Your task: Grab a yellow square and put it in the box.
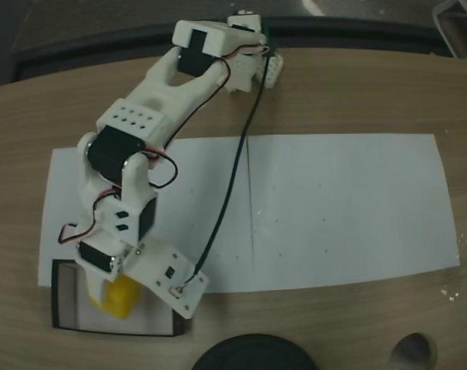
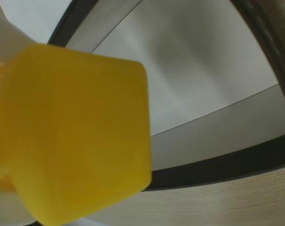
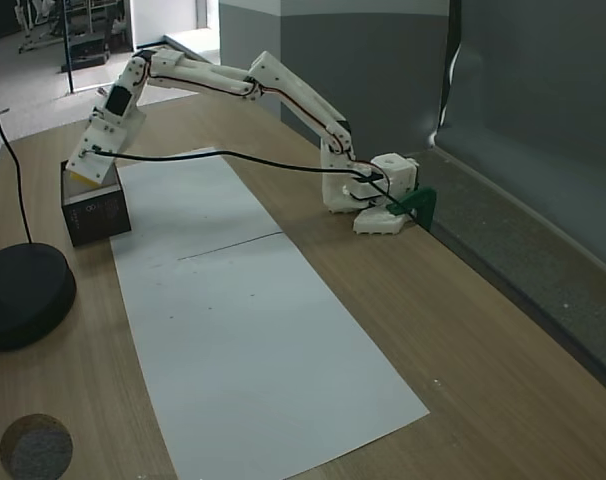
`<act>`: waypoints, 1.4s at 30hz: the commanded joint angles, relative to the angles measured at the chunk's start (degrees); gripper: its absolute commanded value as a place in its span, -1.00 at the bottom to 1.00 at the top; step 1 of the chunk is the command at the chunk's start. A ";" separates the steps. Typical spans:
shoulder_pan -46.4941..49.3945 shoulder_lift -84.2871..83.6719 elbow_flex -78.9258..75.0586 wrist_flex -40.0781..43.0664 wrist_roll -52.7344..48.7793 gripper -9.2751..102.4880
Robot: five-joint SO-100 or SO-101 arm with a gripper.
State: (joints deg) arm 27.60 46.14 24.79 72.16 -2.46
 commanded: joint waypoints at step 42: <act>-26.54 125.33 93.16 7.38 4.66 -0.84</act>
State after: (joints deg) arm 1.58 164.88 113.55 83.32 2.64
